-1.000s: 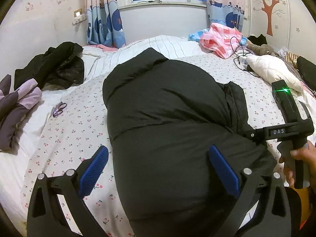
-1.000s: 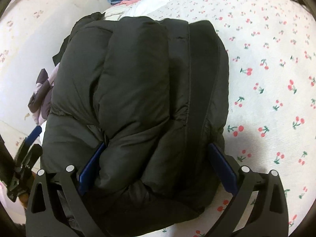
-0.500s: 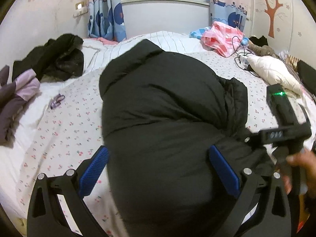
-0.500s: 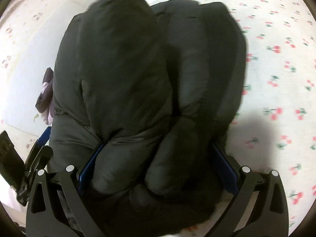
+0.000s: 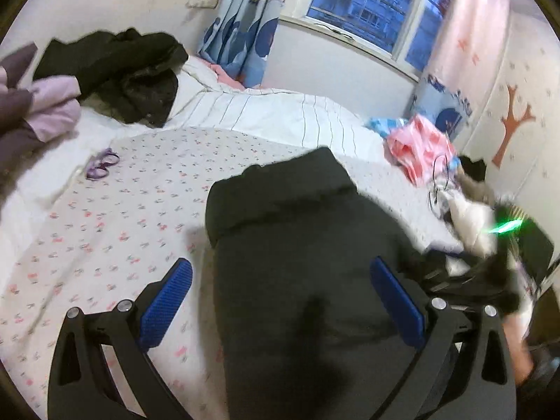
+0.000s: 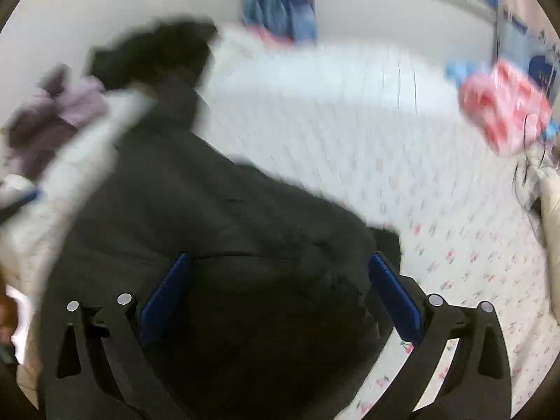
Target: Fold large clothes
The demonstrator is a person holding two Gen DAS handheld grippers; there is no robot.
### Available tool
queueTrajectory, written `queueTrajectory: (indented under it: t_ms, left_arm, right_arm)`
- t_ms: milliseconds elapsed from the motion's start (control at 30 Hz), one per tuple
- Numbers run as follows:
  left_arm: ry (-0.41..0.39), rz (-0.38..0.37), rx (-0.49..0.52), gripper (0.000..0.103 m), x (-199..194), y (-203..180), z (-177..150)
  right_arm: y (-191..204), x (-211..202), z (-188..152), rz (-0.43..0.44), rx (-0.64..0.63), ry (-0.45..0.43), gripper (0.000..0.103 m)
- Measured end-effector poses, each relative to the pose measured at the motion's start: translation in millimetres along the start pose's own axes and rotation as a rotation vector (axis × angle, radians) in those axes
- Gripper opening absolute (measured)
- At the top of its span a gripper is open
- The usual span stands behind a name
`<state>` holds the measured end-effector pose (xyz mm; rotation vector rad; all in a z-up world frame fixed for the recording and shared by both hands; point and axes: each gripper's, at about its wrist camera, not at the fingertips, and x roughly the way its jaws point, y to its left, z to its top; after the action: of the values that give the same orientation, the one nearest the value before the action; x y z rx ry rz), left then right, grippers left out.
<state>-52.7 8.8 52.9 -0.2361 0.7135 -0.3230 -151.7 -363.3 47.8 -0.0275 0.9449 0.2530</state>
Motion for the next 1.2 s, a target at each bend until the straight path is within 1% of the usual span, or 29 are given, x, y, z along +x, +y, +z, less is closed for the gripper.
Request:
queueTrajectory:
  t_ms: [33,67,100,133,167,200,267,333,367,433,467,500,533,600,633,667,700,733,767,800,833,933,1000,1033,1067,1100,1133,1167,1200]
  left_arm:
    - [0.022,-0.004,-0.001,0.097,10.3,0.3,1.3]
    - [0.078,-0.009,0.012,0.097,30.1,-1.7,0.5]
    - [0.162,-0.003,0.039,0.098,54.7,-4.9,-4.8]
    - [0.215,-0.020,0.055,0.098,72.1,-7.2,-10.9]
    - [0.246,-0.047,0.048,0.098,83.9,-6.6,-16.8]
    - [0.285,-0.067,0.019,0.098,92.9,-1.4,-21.9]
    - [0.294,-0.082,-0.021,0.097,85.5,9.0,-23.0]
    - [0.280,-0.083,-0.042,0.097,64.2,19.4,-24.7]
    - [0.276,-0.104,-0.055,0.097,55.0,24.3,-27.2]
    - [0.297,-0.171,-0.097,0.097,45.4,35.8,-34.7]
    - [0.317,-0.221,-0.134,0.097,45.0,42.3,-40.1]
    - [0.352,-0.263,-0.184,0.097,50.6,48.4,-47.9]
    - [0.377,-0.290,-0.211,0.098,58.1,51.1,-50.0]
    - [0.432,-0.392,-0.262,0.097,73.2,47.4,-60.7]
    - [0.433,-0.429,-0.257,0.097,76.6,36.9,-63.8]
    - [0.415,-0.417,-0.218,0.097,73.2,26.7,-63.0]
    - [0.384,-0.404,-0.150,0.097,65.4,11.8,-58.4]
    - [0.360,-0.400,-0.121,0.096,58.6,4.8,-55.4]
    - [0.324,-0.390,-0.088,0.092,48.5,-1.3,-49.6]
    - [0.292,-0.365,-0.056,0.089,38.5,-3.8,-43.3]
    - [0.269,-0.339,-0.030,0.088,32.0,-3.4,-37.9]
    - [0.171,-0.210,0.062,0.086,-5.4,11.1,-17.7]
    - [0.124,-0.105,0.097,0.086,-28.3,34.4,-9.6]
    - [0.117,-0.071,0.095,0.086,-32.7,47.4,-6.4]
    - [0.115,-0.030,0.083,0.086,-36.6,65.4,-6.1]
    - [0.127,0.027,0.062,0.086,-35.0,91.3,-9.3]
    - [0.149,0.054,0.035,0.086,-30.8,109.9,-14.4]
    - [0.203,0.056,-0.045,0.087,-17.0,140.6,-25.3]
    - [0.242,0.037,-0.118,0.091,-5.7,163.2,-35.4]
  right_arm:
    - [-16.7,17.8,-2.9,0.021,0.064,0.038,0.097]
    - [-42.4,40.4,-10.9,0.034,0.154,0.082,0.097]
    - [-61.0,52.3,-18.4,0.038,0.209,0.098,0.097]
    - [-73.8,57.6,-23.7,0.041,0.249,0.115,0.097]
    - [-78.0,57.9,-25.1,0.041,0.256,0.130,0.097]
    - [-80.4,53.6,-25.7,0.035,0.249,0.142,0.097]
    - [-82.7,36.4,-25.7,0.044,0.257,0.151,0.097]
    - [-87.0,3.4,-31.7,0.114,0.304,0.111,0.097]
    - [-87.9,-7.7,-36.2,0.136,0.310,0.094,0.097]
    - [-89.7,-24.2,-50.5,0.190,0.329,0.087,0.097]
    - [-90.0,-22.7,-60.6,0.222,0.341,0.115,0.097]
    - [-89.4,-14.8,-71.3,0.244,0.353,0.153,0.097]
    - [-88.2,-9.0,-76.9,0.255,0.360,0.169,0.097]
    - [-92.7,6.8,-91.7,0.304,0.419,0.175,0.097]
    - [-90.9,10.4,-94.6,0.310,0.433,0.169,0.097]
    - [-86.8,11.9,-96.4,0.320,0.447,0.153,0.097]
    - [-80.2,12.0,-95.3,0.326,0.450,0.144,0.097]
    - [-75.1,11.6,-94.7,0.337,0.457,0.128,0.097]
    - [-69.5,10.9,-93.5,0.350,0.464,0.116,0.097]
    - [-61.0,9.6,-91.2,0.372,0.468,0.100,0.097]
    - [-49.4,10.2,-86.1,0.409,0.465,0.081,0.097]
    - [-10.7,17.3,-68.7,0.496,0.437,0.048,0.097]
    - [30.8,27.3,-50.2,0.548,0.376,0.027,0.097]
    - [51.8,34.7,-41.9,0.557,0.339,0.030,0.097]
    - [65.6,41.2,-37.4,0.546,0.309,0.044,0.097]
    - [83.5,51.9,-33.1,0.505,0.264,0.068,0.097]
    - [97.1,63.6,-32.1,0.449,0.218,0.088,0.097]
    - [99.8,69.6,-36.0,0.414,0.192,0.092,0.097]
    - [99.3,75.7,-37.1,0.401,0.182,0.089,0.097]
